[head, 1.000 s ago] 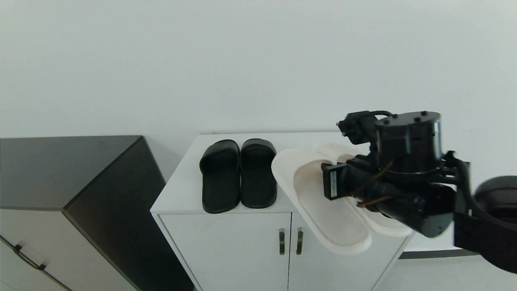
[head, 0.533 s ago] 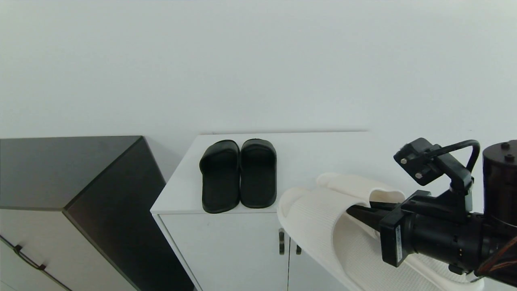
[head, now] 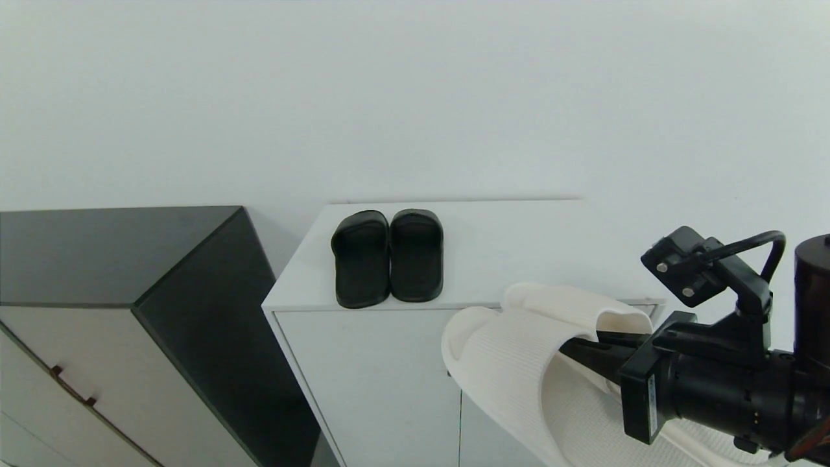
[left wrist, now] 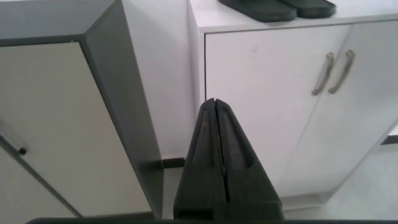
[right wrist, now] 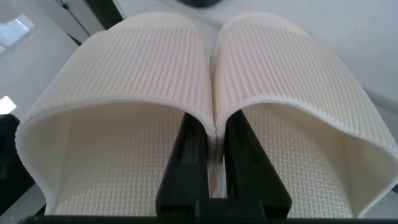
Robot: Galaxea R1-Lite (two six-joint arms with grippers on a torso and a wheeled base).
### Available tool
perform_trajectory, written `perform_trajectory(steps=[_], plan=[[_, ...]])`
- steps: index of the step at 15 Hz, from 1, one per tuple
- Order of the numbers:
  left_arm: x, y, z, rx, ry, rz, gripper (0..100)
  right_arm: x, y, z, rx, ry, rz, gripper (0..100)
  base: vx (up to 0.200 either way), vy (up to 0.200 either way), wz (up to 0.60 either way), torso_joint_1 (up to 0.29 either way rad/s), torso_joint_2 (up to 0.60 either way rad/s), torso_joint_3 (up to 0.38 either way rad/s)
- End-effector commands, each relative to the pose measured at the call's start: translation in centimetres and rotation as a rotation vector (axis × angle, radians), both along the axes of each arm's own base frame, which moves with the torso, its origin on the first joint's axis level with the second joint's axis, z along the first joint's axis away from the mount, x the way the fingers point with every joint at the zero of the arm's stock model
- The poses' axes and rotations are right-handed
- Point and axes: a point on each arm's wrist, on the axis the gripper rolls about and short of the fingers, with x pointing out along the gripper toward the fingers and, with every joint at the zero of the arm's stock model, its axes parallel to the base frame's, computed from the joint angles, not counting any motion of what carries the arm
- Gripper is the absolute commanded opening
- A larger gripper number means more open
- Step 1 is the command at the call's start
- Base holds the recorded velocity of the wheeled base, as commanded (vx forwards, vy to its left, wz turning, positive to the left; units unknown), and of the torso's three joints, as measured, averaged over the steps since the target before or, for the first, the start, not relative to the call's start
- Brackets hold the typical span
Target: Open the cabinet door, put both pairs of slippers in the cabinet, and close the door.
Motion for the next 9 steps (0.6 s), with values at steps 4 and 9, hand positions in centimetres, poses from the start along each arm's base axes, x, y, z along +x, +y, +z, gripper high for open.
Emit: perform_trajectory(steps=[4, 9], plan=[[0.01, 0.00, 0.00, -0.005, 0.002, 0.001, 0, 0.02, 0.10, -0.27, -0.008, 0.006, 0.005, 0, -0.050, 0.000, 0.00, -0.001, 0.00, -0.002], [0.01, 0.00, 0.00, -0.009, 0.002, 0.001, 0, 0.01, 0.11, -0.81, -0.034, 0.010, 0.016, 0, 0.000, 0.000, 0.00, 0.000, 0.00, 0.000]])
